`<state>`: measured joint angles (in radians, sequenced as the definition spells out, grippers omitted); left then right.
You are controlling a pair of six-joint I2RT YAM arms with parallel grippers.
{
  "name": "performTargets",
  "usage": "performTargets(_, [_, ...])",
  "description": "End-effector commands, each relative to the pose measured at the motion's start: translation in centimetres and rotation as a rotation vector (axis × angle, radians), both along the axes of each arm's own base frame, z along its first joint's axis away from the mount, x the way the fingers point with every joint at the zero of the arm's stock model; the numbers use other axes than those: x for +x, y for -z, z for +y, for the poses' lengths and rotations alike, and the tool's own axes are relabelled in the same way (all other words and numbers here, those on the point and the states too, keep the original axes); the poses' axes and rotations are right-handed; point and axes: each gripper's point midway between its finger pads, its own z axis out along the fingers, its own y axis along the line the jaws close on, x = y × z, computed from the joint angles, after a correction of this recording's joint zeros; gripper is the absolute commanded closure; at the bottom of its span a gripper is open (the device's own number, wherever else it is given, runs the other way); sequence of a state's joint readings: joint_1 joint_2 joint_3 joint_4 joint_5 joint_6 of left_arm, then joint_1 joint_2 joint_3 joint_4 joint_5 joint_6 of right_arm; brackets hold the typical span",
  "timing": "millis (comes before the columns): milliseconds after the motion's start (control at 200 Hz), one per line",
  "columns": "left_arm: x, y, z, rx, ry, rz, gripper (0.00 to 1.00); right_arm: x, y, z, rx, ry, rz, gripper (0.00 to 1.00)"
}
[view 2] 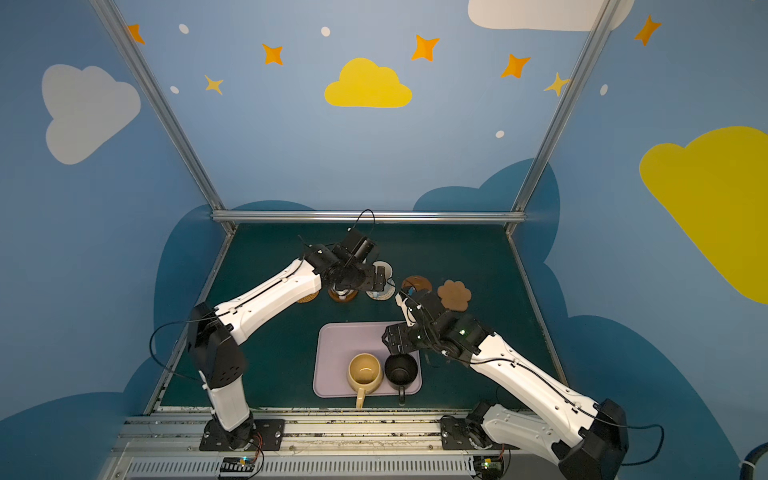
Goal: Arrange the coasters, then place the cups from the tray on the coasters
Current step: 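Lower the right gripper into the beige mug while the left gripper rises away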
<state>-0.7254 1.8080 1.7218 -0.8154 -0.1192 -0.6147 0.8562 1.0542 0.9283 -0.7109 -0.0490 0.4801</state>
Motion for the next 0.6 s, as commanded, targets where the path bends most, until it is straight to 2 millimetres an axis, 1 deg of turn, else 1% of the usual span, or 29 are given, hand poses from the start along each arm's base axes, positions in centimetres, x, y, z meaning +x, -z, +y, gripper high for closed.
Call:
performTargets(0, [-0.7, -1.6, 0.8, -0.048, 0.019, -0.028, 0.00, -0.5, -1.3, 0.1, -0.012, 0.017, -0.031, 0.13])
performTargets(70, [-1.3, -2.6, 1.2, -0.079, 0.050, -0.054, 0.00, -1.3, -1.5, 1.1, -0.001, -0.018, -0.036, 0.16])
performTargets(145, [-2.0, -3.1, 2.0, -0.093, 0.069, -0.080, 0.00, -2.1, -1.5, 2.1, -0.011, -0.053, -0.051, 0.16])
performTargets(260, [-3.1, -3.5, 3.7, -0.099, 0.073, -0.085, 0.00, -3.3, -1.3, 3.4, -0.024, -0.092, -0.065, 0.18])
performTargets(320, [-3.7, -3.7, 4.4, -0.109, 0.077, -0.080, 0.00, -3.9, -1.1, 3.9, -0.031, -0.111, -0.067, 0.20])
performTargets(441, [-5.2, -3.7, 5.2, -0.134, 0.115, -0.068, 0.00, -5.3, -0.8, 5.2, -0.028, -0.175, -0.064, 0.24])
performTargets(516, [-6.1, -3.3, 5.8, -0.141, 0.122, -0.049, 0.00, -6.4, -0.7, 6.4, -0.010, -0.241, -0.066, 0.25])
performTargets(596, [-7.0, -2.6, 6.7, -0.136, 0.114, -0.016, 0.00, -7.3, -0.2, 7.0, -0.032, -0.277, -0.063, 0.27])
